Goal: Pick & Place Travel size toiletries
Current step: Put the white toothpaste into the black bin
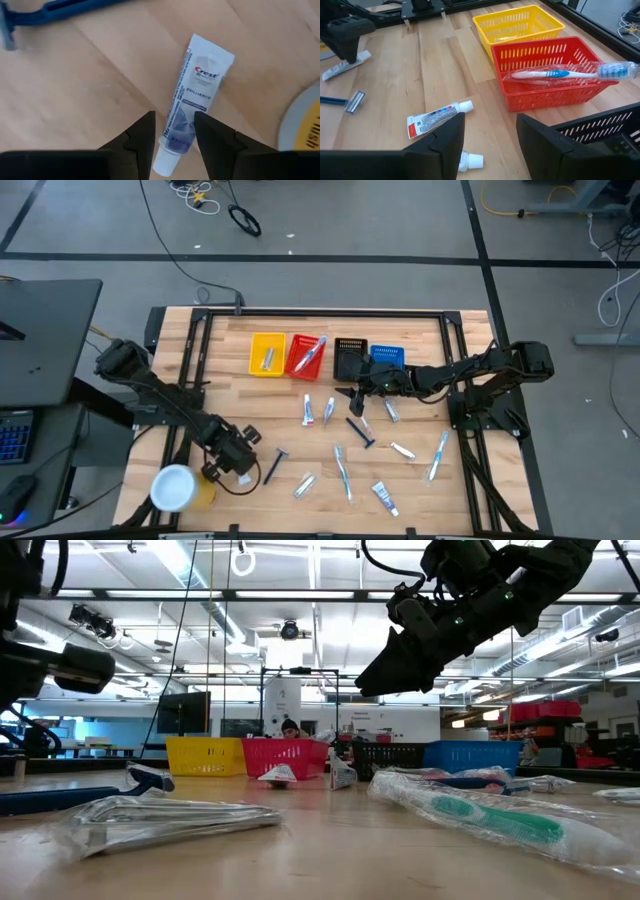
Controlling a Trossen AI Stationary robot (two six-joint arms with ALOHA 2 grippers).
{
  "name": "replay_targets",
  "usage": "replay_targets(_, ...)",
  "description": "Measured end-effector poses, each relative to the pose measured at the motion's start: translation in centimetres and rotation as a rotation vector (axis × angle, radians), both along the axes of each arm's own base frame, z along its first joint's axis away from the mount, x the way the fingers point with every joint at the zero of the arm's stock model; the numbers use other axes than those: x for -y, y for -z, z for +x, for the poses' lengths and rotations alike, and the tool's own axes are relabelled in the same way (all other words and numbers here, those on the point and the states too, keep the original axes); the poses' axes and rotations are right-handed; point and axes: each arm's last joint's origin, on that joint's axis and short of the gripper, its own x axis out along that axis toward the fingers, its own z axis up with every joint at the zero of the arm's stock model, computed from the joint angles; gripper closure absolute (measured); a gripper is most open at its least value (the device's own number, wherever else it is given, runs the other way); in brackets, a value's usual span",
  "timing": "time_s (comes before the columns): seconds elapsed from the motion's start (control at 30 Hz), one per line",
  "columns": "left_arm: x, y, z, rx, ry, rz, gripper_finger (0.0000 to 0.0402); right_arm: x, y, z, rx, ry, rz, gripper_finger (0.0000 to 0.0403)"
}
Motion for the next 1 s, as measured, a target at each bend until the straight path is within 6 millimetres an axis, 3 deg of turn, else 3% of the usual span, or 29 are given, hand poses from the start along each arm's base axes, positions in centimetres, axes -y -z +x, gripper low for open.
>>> replay_targets(0.5, -0.8, 0.0, 0.6, 0.070, 0.094, 0.085, 0.0301, 0.0, 0.0, 0.0, 0.000, 0.000, 0.000, 0.0214)
replay_targets(0.7, -3.0, -0.1, 2.2, 0.192, -0.047, 0.281, 0.0304, 0.0, 0.0, 0.0, -0.004, -0.010, -0.019, 0.0214)
replay_targets(0.83, -5.1, -0.1, 3.2, 0.173, -0.205, 0.267, 0.0304, 0.0, 0.0, 0.0, -0.004, -0.010, -0.019, 0.0214)
replay_targets(1.0, -5.8, -0.8, 3.8, 0.146, -0.124, 0.202, 0.0304, 0.0, 0.0, 0.0, -0.004, -0.010, -0.019, 0.0214)
